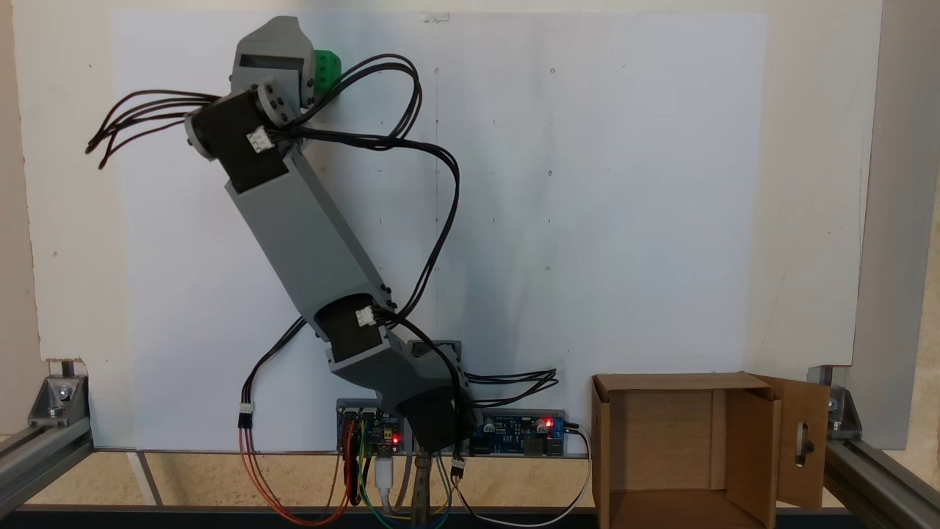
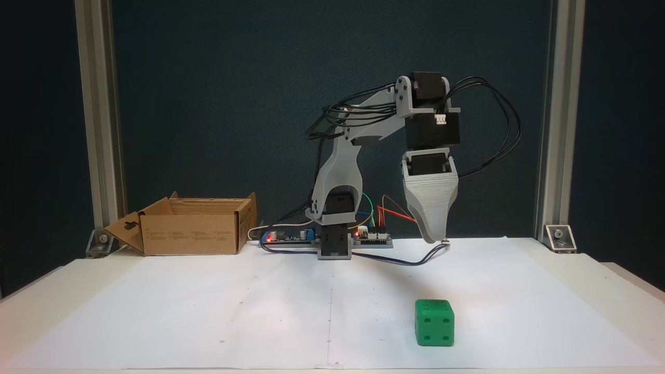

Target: Grasp a green dice and put it in the bin.

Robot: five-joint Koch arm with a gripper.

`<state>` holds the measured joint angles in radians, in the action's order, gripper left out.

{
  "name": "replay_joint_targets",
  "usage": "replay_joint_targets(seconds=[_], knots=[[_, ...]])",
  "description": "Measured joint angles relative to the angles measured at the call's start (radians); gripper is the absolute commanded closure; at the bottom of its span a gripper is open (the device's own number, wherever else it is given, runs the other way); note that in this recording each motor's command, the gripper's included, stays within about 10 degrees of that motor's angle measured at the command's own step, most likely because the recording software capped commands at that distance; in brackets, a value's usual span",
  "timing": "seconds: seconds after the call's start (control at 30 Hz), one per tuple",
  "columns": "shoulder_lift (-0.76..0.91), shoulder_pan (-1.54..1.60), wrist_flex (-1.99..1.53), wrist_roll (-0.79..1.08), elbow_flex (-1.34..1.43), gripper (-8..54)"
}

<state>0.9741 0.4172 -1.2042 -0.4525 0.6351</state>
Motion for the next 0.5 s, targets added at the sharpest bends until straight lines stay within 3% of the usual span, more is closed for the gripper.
replay_joint_targets(seconds=[0.5], knots=[[-0.031,-0.011,0.002,0.0,-0.003,1.2]])
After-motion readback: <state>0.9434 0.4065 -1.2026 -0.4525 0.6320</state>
